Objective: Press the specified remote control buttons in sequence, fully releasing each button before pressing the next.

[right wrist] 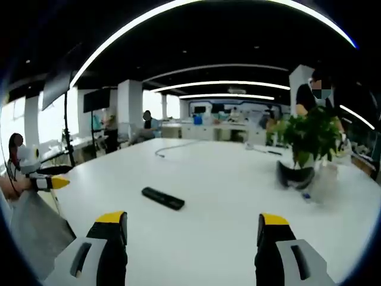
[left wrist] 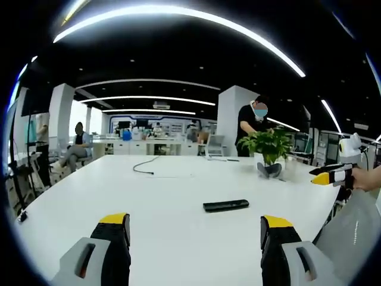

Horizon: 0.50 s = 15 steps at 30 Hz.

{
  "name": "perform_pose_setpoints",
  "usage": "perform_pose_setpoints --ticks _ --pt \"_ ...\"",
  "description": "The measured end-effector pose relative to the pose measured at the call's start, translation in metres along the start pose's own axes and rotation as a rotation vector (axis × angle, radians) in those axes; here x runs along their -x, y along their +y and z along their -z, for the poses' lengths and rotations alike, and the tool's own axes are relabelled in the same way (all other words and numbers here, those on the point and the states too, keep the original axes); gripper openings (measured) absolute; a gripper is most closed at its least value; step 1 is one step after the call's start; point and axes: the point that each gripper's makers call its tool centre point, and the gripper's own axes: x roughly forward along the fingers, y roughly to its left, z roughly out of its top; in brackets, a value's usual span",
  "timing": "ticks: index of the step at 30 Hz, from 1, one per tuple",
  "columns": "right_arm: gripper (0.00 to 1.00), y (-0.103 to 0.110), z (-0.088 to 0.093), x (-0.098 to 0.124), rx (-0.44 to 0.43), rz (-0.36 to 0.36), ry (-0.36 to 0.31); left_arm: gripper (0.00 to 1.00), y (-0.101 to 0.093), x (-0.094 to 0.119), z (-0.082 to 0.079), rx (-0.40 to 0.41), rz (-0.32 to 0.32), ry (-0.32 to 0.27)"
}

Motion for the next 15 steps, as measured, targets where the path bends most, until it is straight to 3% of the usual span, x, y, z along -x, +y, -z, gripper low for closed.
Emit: perform_pose_setpoints --ticks 10,15 --pt "0.88 0.003 -0.003 -0.001 -0.005 -0.023 -0.017 0.94 -0.001 0.0 0.0 0.002 0.004 -0.002" --pt "0.87 0.009 0.0 -0.004 0.022 -0.05 0.005 0.94 -0.002 -0.001 0.003 -0.001 0.011 0.017"
